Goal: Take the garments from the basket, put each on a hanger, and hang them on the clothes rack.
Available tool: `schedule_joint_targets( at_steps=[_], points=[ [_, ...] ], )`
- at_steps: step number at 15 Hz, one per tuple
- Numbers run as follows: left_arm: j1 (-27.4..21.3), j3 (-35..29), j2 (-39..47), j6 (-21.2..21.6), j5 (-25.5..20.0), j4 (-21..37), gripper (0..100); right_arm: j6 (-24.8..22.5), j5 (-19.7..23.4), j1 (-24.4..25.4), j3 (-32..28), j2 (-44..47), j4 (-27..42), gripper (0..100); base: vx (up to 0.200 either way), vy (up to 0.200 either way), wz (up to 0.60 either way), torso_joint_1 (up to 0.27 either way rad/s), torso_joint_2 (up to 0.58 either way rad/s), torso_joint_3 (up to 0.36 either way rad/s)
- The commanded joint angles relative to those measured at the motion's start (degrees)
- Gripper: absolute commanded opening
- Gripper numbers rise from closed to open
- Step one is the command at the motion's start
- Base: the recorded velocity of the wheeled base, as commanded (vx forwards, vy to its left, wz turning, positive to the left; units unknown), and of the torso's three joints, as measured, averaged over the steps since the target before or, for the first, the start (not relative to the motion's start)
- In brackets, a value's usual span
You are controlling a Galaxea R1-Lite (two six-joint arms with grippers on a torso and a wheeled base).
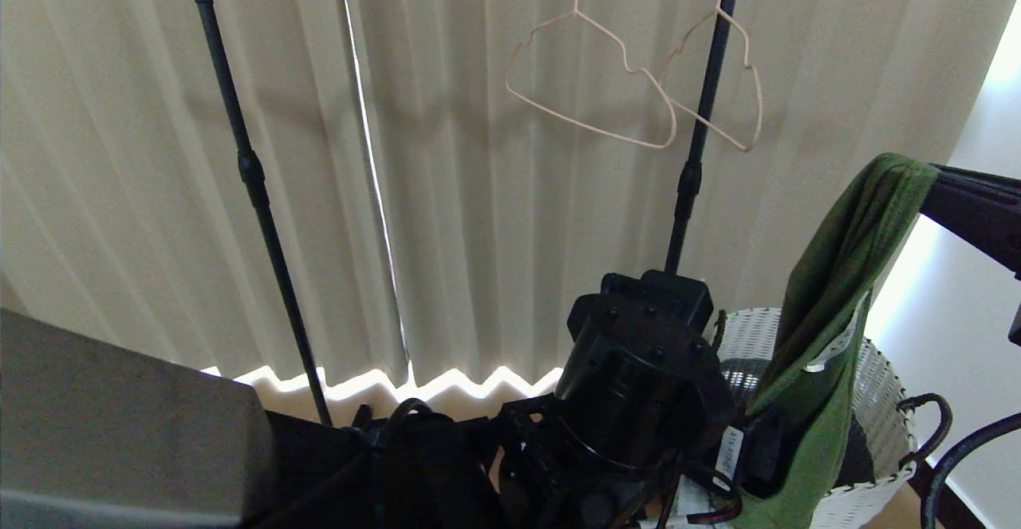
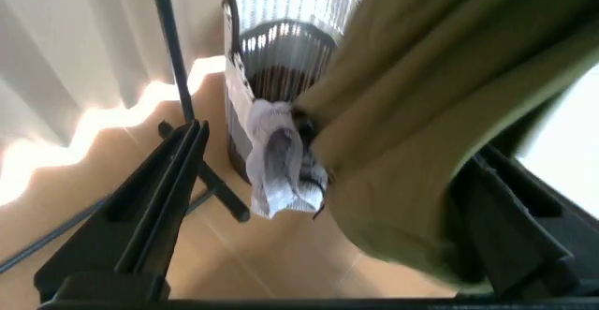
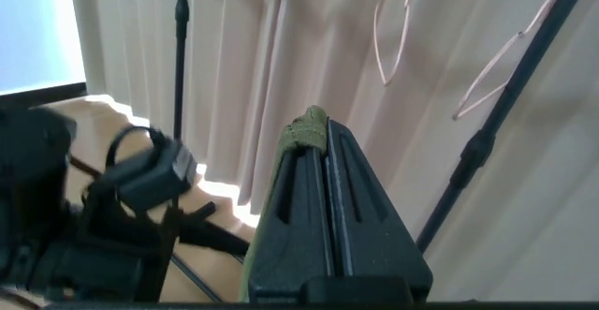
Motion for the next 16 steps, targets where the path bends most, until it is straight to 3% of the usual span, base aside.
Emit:
schedule_joint_targets(
  at_steps=[1, 5, 6, 8, 11, 16],
  points=[
    [0.15, 0.96, 0.52, -0.02, 0.05, 0.28, 100, -0.04, 0.00, 0.03, -0.08, -0.30, -0.03, 0, 0.000, 0.000, 0.00, 0.000, 0.00, 0.000],
    [0.06, 4.65, -0.27, 0.25, 0.05, 0.28, 100, -0.04, -0.18, 0.03, -0.08, -0.30, -0.03, 0, 0.000, 0.000, 0.00, 0.000, 0.00, 0.000],
    [0.06, 5.44, -1.32, 0.25, 0.05, 0.28, 0, -0.04, -0.18, 0.03, -0.08, -0.30, -0.03, 0, 0.000, 0.000, 0.00, 0.000, 0.00, 0.000],
    [-0.55, 6.41, -2.38, 0.34, 1.11, 0.11, 0, -0.04, -0.18, -0.06, -0.08, -0.12, -0.03, 0, 0.000, 0.000, 0.00, 0.000, 0.00, 0.000],
    [-3.89, 10.19, -4.75, 0.25, 11.66, -0.16, 0, -0.04, -0.36, -0.15, 0.01, 0.05, 0.32, 0, 0.000, 0.000, 0.00, 0.000, 0.00, 0.000],
    [-7.67, 20.20, -24.44, -2.04, 11.48, 0.02, 0, -0.04, 0.26, 0.03, -1.49, 0.76, 0.14, 0, 0.000, 0.000, 0.00, 0.000, 0.00, 0.000]
  ],
)
